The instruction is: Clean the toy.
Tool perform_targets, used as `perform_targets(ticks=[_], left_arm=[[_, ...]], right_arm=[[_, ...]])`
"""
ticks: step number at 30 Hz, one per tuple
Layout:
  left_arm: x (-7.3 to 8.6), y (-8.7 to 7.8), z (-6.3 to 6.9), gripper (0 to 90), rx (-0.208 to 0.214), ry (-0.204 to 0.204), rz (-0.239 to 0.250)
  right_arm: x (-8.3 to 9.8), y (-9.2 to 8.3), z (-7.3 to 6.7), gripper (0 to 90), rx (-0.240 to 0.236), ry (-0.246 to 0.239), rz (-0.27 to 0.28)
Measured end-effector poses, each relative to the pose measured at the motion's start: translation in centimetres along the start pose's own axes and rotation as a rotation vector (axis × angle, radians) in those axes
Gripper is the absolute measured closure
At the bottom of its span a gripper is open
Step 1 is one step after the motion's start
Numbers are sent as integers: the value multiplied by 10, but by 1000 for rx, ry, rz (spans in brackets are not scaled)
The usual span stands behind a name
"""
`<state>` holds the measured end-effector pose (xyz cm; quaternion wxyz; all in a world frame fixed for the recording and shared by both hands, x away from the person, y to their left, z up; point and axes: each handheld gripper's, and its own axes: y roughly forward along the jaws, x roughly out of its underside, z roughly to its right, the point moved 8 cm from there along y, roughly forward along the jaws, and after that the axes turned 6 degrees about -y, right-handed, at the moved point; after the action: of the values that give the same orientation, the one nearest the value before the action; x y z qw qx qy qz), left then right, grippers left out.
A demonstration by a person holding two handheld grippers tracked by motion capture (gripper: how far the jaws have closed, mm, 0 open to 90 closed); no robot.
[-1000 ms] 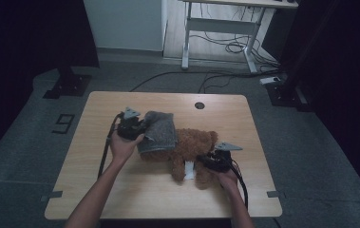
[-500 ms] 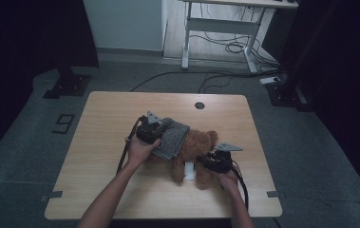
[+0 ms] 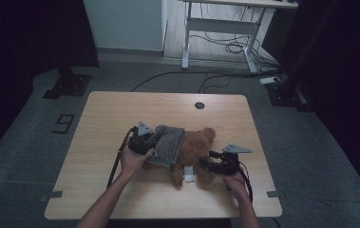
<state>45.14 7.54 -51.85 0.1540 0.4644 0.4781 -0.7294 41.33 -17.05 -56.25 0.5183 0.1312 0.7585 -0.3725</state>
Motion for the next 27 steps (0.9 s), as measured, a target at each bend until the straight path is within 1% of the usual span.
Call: perform_targets(ticks=[2, 4, 5, 7, 9, 12, 13, 14, 16, 18, 20, 24, 27], left_arm=[[3, -3, 4, 816, 5, 9, 5], [6, -6, 7, 816, 4, 23, 11], [7, -8, 8, 816, 7, 21, 14], [11, -11, 10, 816, 15, 18, 22], [14, -14, 12, 816, 21, 17, 32], [18, -17, 15, 816, 31, 9, 46], [19, -17, 17, 816, 33, 11, 51], [20, -18, 18, 816, 35, 15, 53], [21, -19, 19, 816, 40, 18, 55], [22, -21, 19, 816, 46, 18, 58], [25, -22, 20, 816, 57, 14, 61], [30, -27, 26, 816, 77, 18, 65], [34, -32, 30, 816, 82, 28, 68]], right_arm=[[-13, -16, 2, 330, 1, 27, 73], [-25, -27, 4, 306, 13, 36, 113], [-32, -32, 5, 300, 24, 42, 137], [-43, -37, 6, 287, 42, 50, 159], [-52, -35, 7, 275, 55, 49, 164], [-62, -23, 9, 259, 62, 44, 123], [-65, -18, 9, 251, 55, 42, 112], [-66, -13, 7, 237, 39, 38, 97], [-65, -1, 3, 211, 24, 28, 53], [-56, 11, -1, 176, 7, 25, -3], [-46, 19, -7, 156, -19, 35, -32], [-28, 21, -10, 142, -65, 83, -49], [-16, 21, -15, 172, -112, 99, -70]])
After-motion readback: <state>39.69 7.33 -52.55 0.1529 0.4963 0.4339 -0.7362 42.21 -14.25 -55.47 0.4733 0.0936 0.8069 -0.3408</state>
